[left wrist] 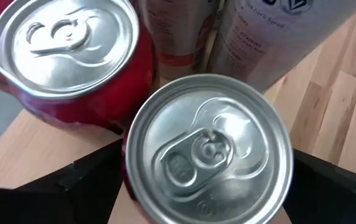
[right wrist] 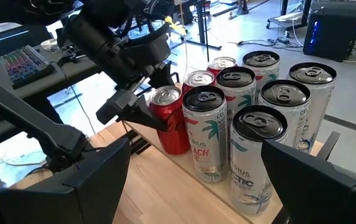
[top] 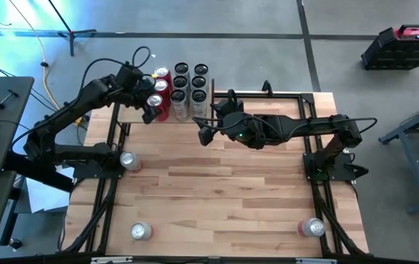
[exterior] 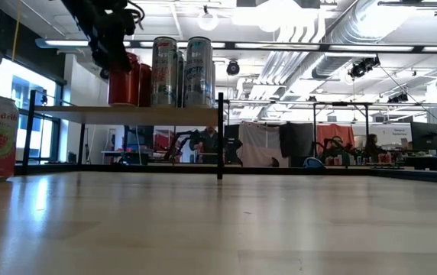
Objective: Place canned beverage on shelf
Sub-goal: Put the red soda can on the shelf aligned with the other red soda cans
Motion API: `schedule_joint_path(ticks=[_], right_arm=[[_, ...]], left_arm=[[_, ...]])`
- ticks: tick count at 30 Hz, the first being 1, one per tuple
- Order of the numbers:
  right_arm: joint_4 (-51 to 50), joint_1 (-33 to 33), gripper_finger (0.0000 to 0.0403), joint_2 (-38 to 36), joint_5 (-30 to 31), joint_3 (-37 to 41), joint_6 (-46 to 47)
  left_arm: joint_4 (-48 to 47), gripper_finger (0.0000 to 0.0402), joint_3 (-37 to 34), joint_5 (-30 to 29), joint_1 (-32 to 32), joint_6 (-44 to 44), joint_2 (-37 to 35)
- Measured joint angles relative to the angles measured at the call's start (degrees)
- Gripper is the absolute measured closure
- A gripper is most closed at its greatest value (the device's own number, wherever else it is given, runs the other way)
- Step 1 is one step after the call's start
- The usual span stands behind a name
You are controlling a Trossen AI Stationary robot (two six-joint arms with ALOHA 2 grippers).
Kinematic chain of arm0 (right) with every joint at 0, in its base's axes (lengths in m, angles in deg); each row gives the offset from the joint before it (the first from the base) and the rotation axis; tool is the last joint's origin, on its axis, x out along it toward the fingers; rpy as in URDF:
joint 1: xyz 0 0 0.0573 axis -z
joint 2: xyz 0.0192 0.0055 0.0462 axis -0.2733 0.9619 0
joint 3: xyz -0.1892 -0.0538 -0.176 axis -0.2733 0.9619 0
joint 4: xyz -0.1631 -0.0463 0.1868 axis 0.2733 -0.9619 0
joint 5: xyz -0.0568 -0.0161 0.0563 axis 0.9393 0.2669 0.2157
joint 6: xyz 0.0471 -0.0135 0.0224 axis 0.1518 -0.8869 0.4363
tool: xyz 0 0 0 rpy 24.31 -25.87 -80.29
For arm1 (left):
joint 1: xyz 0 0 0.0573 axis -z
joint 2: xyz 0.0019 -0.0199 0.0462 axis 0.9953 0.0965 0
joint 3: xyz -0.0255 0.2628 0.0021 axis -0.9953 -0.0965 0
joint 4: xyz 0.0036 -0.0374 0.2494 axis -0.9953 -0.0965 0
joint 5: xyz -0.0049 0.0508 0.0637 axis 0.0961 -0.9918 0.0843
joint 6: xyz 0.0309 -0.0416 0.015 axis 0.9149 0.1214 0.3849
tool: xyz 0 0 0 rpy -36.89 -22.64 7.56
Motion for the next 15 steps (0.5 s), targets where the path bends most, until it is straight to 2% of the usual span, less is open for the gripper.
schedule_joint_path(ticks=[15], right_arm=[[-2.7, 0.4, 0.0054, 1.2, 0.9, 0.0, 0.2]], left_arm=[[0.4, 0.0046, 0.0, 0.5, 1.5, -3.6, -1.8]])
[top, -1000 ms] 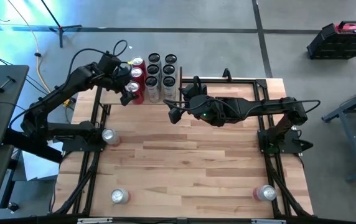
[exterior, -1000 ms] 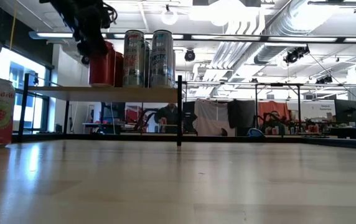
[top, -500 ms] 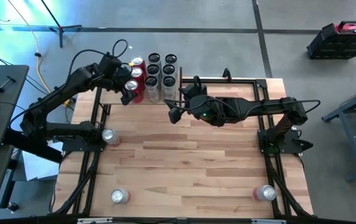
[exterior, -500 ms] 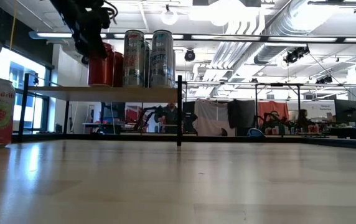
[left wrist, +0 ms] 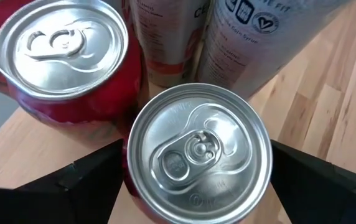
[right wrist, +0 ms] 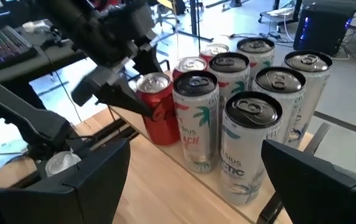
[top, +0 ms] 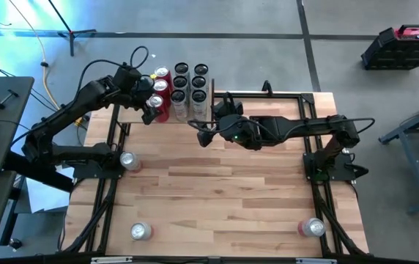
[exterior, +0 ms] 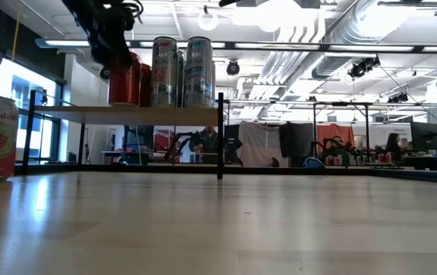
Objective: Place canned beverage on shelf
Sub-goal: Put the red soda can on the shelf aligned with the other red soda cans
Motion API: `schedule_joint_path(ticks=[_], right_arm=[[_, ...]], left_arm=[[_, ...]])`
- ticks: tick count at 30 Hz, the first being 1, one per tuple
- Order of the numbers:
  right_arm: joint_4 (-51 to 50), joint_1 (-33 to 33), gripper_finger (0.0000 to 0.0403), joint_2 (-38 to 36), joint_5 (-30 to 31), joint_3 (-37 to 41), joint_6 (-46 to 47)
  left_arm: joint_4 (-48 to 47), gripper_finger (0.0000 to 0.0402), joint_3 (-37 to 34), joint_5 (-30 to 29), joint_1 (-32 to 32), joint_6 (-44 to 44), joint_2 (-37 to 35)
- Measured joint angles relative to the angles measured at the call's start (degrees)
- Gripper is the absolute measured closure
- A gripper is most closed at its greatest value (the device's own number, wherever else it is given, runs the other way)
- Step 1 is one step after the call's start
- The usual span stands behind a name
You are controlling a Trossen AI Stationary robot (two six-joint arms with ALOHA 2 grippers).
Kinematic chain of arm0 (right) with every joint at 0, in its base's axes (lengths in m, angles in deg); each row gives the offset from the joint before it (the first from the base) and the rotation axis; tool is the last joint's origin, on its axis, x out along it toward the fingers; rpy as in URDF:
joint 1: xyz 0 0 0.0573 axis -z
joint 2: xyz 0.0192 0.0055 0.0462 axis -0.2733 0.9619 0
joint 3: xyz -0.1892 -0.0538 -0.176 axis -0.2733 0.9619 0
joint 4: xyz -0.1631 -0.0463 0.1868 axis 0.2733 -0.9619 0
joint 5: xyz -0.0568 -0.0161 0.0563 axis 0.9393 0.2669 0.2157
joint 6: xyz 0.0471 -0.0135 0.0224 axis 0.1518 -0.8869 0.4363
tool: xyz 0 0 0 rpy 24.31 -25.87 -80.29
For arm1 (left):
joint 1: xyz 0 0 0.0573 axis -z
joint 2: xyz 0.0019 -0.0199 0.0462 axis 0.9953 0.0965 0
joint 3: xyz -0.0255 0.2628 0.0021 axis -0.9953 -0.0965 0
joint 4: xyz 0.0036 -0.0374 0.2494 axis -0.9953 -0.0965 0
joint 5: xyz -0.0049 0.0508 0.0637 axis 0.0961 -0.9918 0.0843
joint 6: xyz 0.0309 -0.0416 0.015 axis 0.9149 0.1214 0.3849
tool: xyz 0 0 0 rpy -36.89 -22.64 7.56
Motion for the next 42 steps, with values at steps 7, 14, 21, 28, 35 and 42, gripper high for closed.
schedule_joint_path(ticks=[7, 14, 21, 28, 35, 42], right_arm=[[-0.6, 0.4, 0.0054, 1.1, -0.5, 0.0, 1.4], [-0.8, 0.4, 0.0054, 1.8, -0.6, 0.0, 1.3], [-0.7, 0.4, 0.0054, 1.7, -0.6, 0.0, 1.3], [-2.9, 0.2, 0.0054, 1.7, -0.6, 0.0, 2.2], [-3.7, 0.2, 0.0054, 1.7, -0.6, 0.0, 2.6], [-3.7, 0.3, 0.0054, 1.7, -0.6, 0.0, 2.9]], left_arm=[[0.0, 0.0046, 0.0, -2.1, 0.2, 1.1, -1.1], [-0.7, 0.0045, 0.7, -2.3, 0.2, 1.2, -1.9], [-5.5, 0.0045, 5.1, -2.3, 0.2, 2.4, -1.9], [-14.5, 0.0045, 6.8, -8.2, 0.2, 5.0, -3.1], [-13.8, 0.0053, 2.8, -8.8, 0.2, 3.2, -4.1], [-8.8, 0.0079, -1.4, -7.9, 0.3, 0.8, -4.1]])
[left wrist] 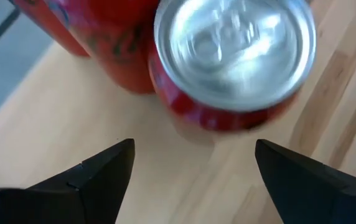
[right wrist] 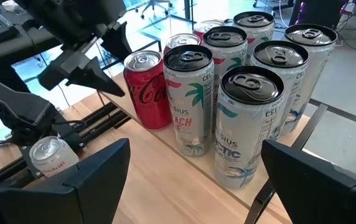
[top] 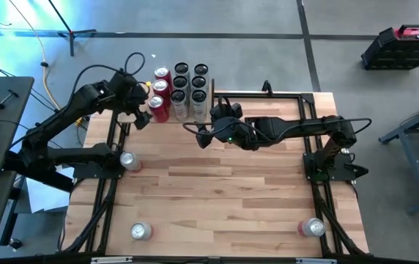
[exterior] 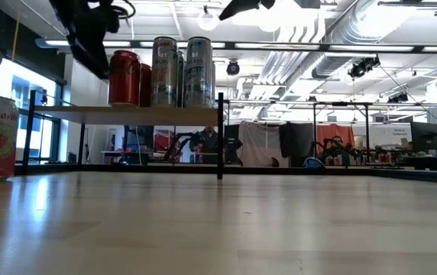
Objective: Place canned beverage on shelf
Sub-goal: Put the red soda can on the shelf aligned with the other red soda cans
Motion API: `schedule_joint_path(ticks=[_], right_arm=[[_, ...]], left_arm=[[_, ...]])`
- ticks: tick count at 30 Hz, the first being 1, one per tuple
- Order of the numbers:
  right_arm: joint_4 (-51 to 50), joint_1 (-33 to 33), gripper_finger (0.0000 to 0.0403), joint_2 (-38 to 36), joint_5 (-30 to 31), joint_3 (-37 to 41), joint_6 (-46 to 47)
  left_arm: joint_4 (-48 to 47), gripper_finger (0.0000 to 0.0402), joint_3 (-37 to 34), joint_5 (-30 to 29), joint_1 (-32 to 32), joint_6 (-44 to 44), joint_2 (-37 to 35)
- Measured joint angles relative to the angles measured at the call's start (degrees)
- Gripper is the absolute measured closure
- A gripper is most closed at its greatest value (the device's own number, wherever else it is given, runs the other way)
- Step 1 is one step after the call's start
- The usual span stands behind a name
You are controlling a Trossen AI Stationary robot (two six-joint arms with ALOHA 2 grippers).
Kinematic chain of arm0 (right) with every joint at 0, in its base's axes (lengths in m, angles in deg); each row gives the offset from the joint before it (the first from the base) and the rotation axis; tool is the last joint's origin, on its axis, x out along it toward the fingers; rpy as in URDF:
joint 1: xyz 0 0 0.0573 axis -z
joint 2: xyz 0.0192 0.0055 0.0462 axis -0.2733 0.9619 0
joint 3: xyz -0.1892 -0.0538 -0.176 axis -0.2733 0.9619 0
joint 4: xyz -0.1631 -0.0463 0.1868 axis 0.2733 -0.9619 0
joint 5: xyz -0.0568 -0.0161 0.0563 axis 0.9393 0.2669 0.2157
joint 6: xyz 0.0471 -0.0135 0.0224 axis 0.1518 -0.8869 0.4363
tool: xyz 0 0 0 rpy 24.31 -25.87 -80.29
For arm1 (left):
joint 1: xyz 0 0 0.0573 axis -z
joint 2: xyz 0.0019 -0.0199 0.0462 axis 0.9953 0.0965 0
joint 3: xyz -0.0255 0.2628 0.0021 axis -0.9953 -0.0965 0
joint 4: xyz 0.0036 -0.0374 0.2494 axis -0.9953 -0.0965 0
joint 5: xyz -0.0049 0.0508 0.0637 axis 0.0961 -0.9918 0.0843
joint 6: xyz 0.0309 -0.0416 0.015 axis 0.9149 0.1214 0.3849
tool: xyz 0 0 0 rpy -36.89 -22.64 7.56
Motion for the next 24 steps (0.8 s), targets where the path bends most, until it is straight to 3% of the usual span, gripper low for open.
schedule_joint_path(ticks=[24], right_arm=[[0.0, -1.2, 0.0054, 0.0, -0.7, 0.0, 3.0]], left_arm=[[3.3, 0.0099, 0.0, -0.9, 0.0, -1.0, 0.1]])
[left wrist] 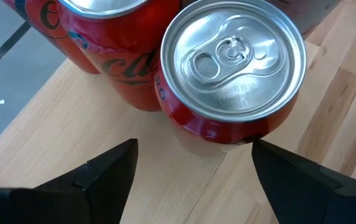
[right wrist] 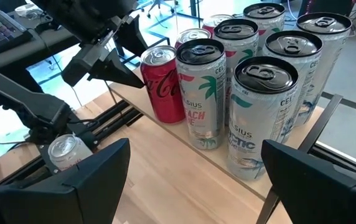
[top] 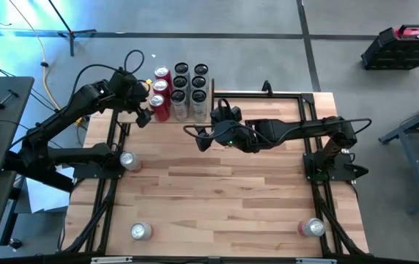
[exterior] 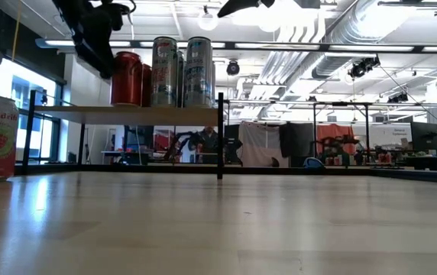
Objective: Place canned beverage on shelf
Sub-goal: Put the red soda can on the shelf aligned with the other red soda cans, then put the top pink soda can on the shelf
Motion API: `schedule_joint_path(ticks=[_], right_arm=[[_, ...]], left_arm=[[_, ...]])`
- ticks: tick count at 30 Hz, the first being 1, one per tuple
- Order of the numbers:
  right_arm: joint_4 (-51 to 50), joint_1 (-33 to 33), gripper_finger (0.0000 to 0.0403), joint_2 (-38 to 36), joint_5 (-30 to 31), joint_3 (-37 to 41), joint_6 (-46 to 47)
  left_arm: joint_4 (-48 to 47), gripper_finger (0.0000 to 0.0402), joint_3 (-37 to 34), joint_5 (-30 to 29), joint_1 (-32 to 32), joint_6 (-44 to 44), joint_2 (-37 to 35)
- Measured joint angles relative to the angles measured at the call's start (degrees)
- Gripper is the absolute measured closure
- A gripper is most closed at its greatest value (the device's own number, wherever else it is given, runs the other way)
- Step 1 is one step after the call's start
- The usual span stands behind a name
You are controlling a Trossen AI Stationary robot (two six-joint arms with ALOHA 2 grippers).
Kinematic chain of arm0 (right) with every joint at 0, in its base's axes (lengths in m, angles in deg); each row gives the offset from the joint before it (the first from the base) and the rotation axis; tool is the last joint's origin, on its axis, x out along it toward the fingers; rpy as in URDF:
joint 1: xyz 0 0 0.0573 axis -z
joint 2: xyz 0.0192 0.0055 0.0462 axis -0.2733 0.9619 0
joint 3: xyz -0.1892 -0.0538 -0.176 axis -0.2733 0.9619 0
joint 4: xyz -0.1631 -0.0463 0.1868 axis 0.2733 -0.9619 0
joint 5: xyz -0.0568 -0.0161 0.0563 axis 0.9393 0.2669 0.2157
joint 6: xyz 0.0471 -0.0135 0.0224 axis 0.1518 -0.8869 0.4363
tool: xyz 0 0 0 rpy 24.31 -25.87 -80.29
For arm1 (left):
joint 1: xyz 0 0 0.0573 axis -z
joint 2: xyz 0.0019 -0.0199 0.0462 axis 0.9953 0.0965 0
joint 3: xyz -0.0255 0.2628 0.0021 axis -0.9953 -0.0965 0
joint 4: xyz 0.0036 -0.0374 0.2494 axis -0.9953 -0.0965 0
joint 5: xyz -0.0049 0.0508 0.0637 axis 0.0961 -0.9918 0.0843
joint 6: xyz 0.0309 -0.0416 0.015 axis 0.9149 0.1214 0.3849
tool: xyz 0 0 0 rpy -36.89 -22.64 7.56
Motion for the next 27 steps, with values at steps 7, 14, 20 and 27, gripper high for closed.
schedule_joint_path(ticks=[7, 14, 20, 27], right_arm=[[0.0, 0.0, 0.0054, 0.0, 0.0, 0.0, -0.3], [-2.5, 0.0, 0.0054, 0.0, -1.6, 0.0, -0.3], [-8.8, 0.5, 0.0054, -0.7, -2.1, 0.0, 0.0], [-23.5, 1.4, 0.0054, -4.7, -2.2, -3.0, -0.1]], left_arm=[[-0.2, 0.0099, 0.0, -0.5, 0.0, -0.2, 0.0], [-5.6, 0.0099, 1.4, -0.1, 0.7, -1.9, -2.2], [-6.2, 0.0099, 3.1, 5.4, 3.4, -6.9, -6.7], [-4.2, 0.0099, 3.1, 17.3, 10.5, -14.3, -12.9]])
